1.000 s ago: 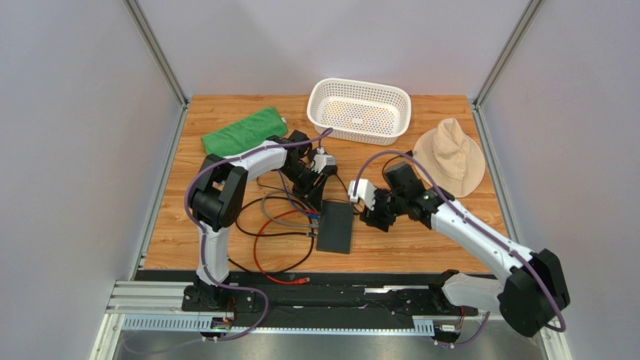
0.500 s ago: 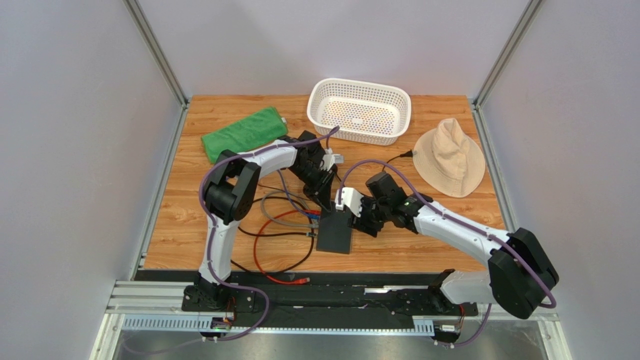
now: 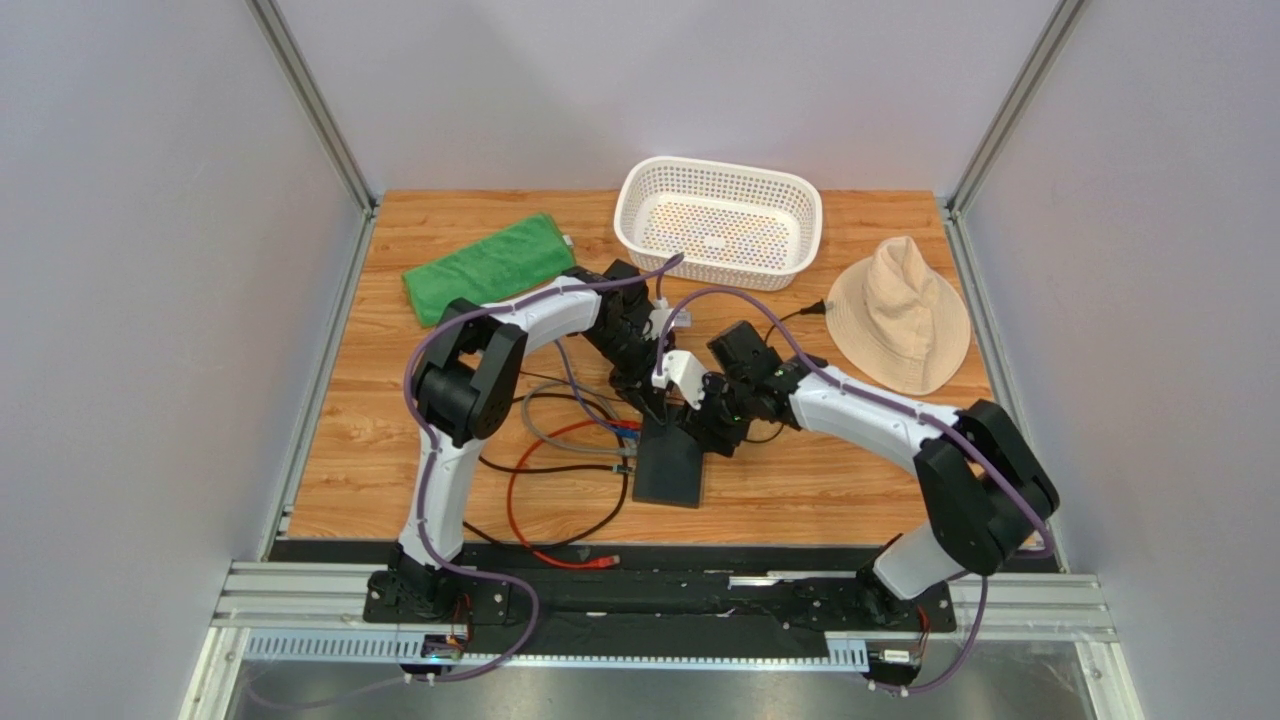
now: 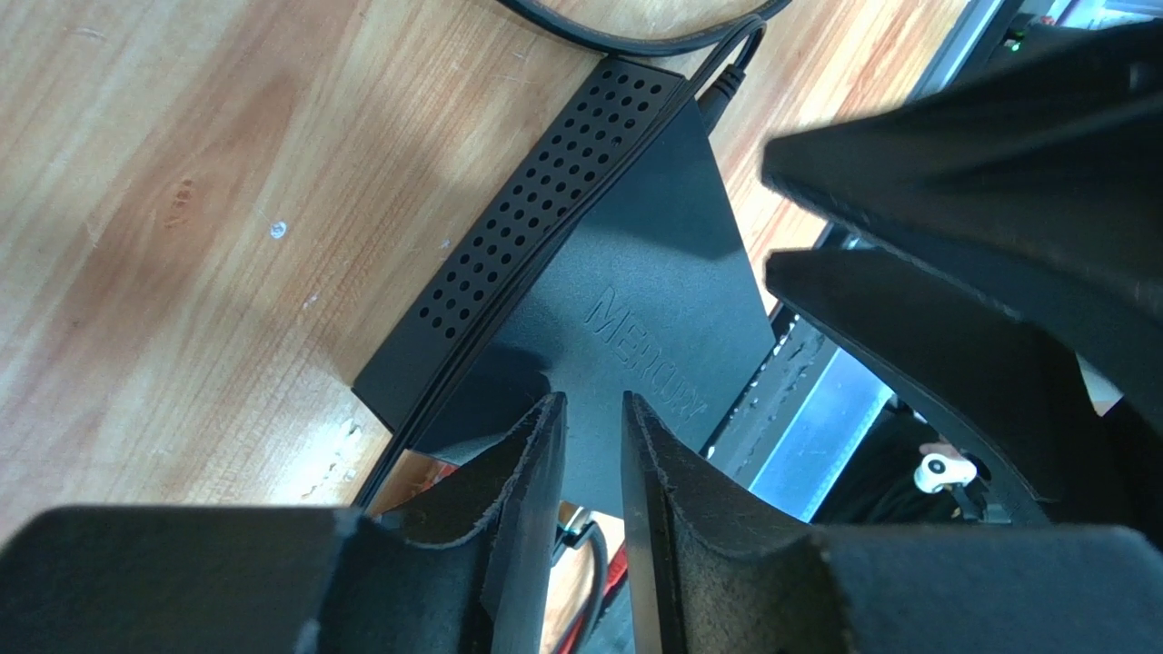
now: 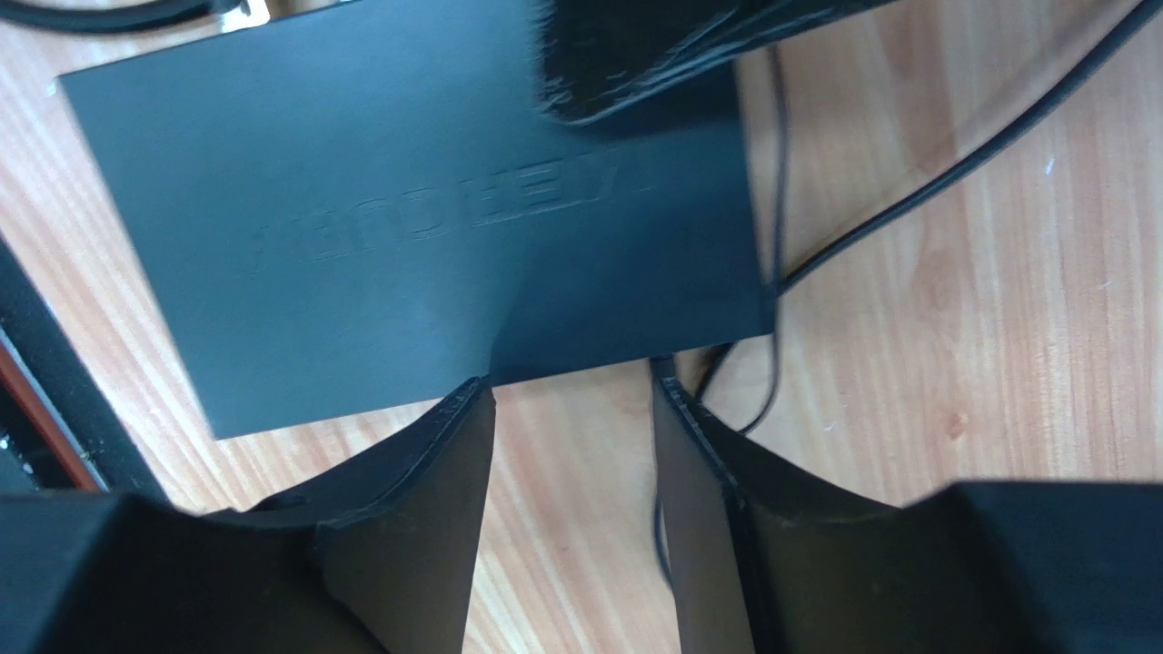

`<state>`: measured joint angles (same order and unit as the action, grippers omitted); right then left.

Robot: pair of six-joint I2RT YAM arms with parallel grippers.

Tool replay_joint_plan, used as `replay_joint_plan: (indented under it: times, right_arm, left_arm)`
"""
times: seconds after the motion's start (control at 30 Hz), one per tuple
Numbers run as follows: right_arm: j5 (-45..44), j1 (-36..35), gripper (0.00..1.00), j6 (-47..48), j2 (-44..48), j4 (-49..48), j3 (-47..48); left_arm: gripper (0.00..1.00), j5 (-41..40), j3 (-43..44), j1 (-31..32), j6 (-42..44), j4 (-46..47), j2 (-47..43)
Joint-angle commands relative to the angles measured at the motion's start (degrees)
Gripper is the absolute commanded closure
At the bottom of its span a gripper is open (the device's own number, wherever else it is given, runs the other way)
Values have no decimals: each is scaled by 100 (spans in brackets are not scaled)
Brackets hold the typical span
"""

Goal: Pull the plug from the switch port

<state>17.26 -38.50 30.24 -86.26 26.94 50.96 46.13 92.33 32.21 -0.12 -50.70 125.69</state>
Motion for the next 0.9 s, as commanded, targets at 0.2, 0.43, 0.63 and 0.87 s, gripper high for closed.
replay_joint_plan:
  times: [0.2, 0.43, 0.63, 0.87]
  right_arm:
    - [304, 518, 50, 685, -356, 795, 748]
    - [849, 633, 50, 1308, -198, 875, 758]
    - [947, 589, 51, 2179, -418, 858, 775]
    - [832, 589, 52, 2372, -734, 576, 749]
  left_arm:
    - [64, -386, -102, 31, 381, 44, 605]
    - [64, -253, 145, 31, 530, -230, 887]
    - [64, -455, 284, 40, 741, -239, 966]
    - [64, -535, 505, 31, 785, -388, 1107]
